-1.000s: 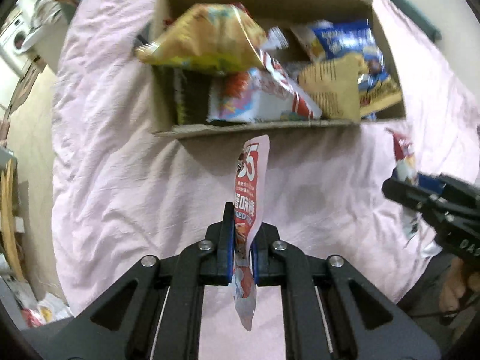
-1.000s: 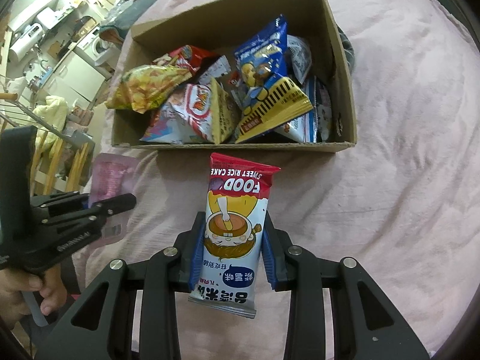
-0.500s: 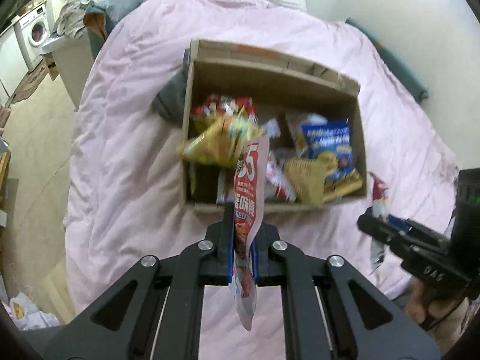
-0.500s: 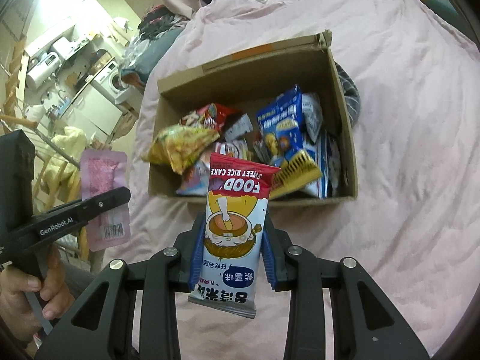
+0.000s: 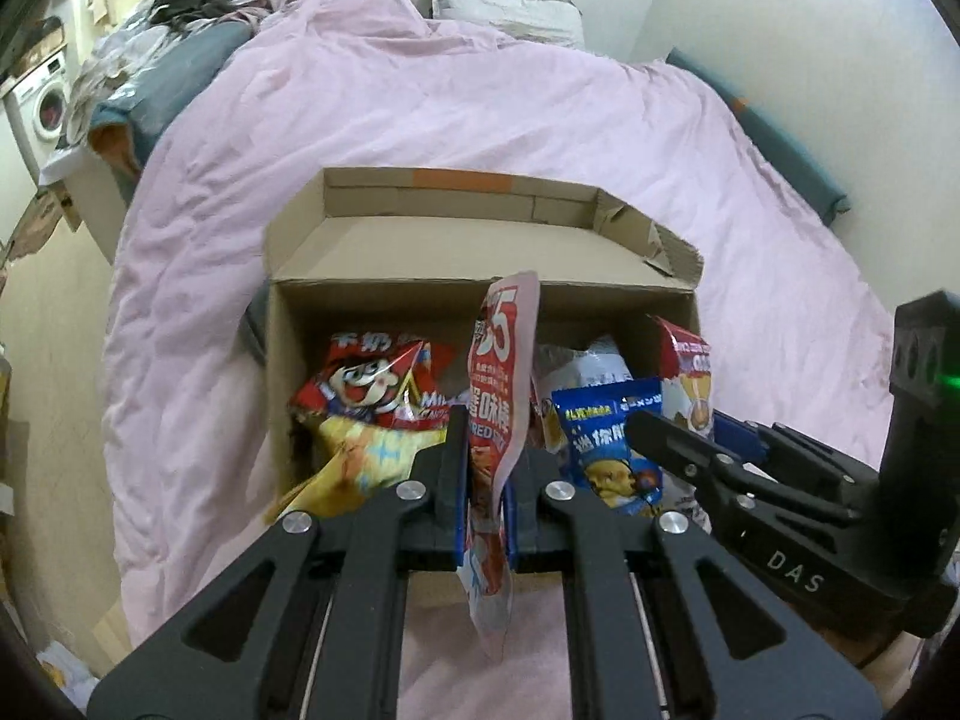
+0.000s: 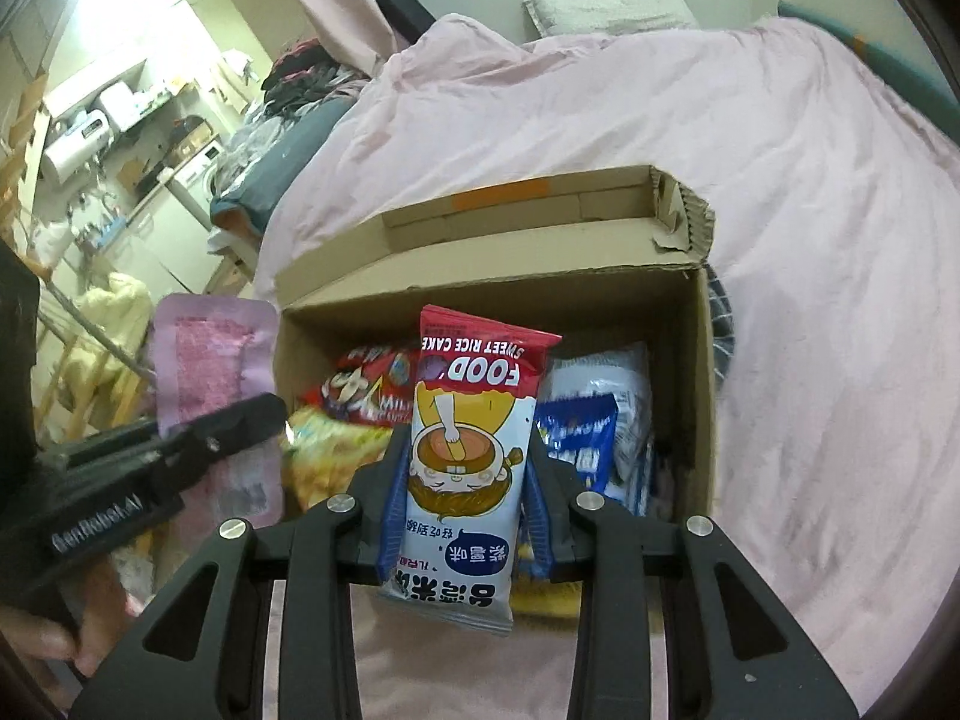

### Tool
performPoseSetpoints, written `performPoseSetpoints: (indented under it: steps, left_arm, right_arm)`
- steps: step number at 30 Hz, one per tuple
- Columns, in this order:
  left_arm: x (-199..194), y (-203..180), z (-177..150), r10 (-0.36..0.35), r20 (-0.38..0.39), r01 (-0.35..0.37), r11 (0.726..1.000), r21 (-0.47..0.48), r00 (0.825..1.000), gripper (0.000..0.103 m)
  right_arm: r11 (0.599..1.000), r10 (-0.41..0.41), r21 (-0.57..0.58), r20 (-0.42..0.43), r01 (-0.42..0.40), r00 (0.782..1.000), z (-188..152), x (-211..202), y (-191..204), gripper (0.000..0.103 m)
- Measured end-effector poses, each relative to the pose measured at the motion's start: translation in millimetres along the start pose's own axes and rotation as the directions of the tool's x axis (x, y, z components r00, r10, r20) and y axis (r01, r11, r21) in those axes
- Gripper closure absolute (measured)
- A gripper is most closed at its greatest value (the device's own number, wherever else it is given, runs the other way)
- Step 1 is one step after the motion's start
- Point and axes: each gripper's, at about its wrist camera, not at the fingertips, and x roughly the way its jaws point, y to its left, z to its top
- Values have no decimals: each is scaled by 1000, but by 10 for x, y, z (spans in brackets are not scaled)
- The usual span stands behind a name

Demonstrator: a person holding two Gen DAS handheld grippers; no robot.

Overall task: Organize snacks
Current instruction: 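Carry the wafer packet and rice cake stick over the box, then open both tools to release the snacks into the box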

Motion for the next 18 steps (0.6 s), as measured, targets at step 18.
performPoseSetpoints:
  steps: [18]
  left_arm:
    - [511, -105, 56, 24, -59, -23, 1000, 19, 998, 96]
  right_arm:
    - [988, 87, 131, -3, -86, 996, 37, 205, -390, 65]
